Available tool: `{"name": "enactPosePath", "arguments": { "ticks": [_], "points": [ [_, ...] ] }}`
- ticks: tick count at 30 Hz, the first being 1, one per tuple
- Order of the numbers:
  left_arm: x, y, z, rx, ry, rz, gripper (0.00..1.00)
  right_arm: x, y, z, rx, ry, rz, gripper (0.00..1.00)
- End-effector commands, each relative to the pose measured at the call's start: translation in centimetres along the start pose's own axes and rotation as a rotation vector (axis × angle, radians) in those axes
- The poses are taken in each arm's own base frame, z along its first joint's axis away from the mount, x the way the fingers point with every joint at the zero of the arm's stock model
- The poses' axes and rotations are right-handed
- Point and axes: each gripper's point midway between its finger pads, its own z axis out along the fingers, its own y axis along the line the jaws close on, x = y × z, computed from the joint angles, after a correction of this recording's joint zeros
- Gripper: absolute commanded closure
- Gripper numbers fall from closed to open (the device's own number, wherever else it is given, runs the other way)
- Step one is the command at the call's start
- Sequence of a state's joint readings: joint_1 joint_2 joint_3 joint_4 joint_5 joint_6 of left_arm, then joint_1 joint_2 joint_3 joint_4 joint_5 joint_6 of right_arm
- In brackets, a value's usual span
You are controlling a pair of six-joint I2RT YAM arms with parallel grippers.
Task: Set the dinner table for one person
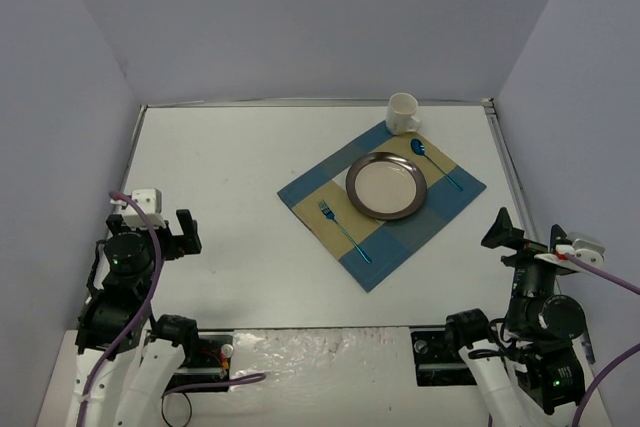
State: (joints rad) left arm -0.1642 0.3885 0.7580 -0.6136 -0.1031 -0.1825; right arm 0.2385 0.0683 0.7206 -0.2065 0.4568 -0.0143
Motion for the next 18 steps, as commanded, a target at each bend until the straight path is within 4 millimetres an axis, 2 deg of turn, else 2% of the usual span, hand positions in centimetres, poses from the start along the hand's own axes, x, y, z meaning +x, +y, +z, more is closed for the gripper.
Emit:
{"name": "enactPosePath", "arguments": {
  "ticks": [1, 18],
  "points": [
    [-2.3, 0.5, 0.2, -0.033, -0.081, -0.004, 0.03, -1.2, 0.4, 0.4, -0.007, -0.05, 0.048, 0.0],
    [-2.1, 0.8, 0.1, -0.045, -0.085, 0.006, 0.03, -0.9, 1.7, 0.8, -0.059, -0.028, 0.052, 0.0]
  ]
}}
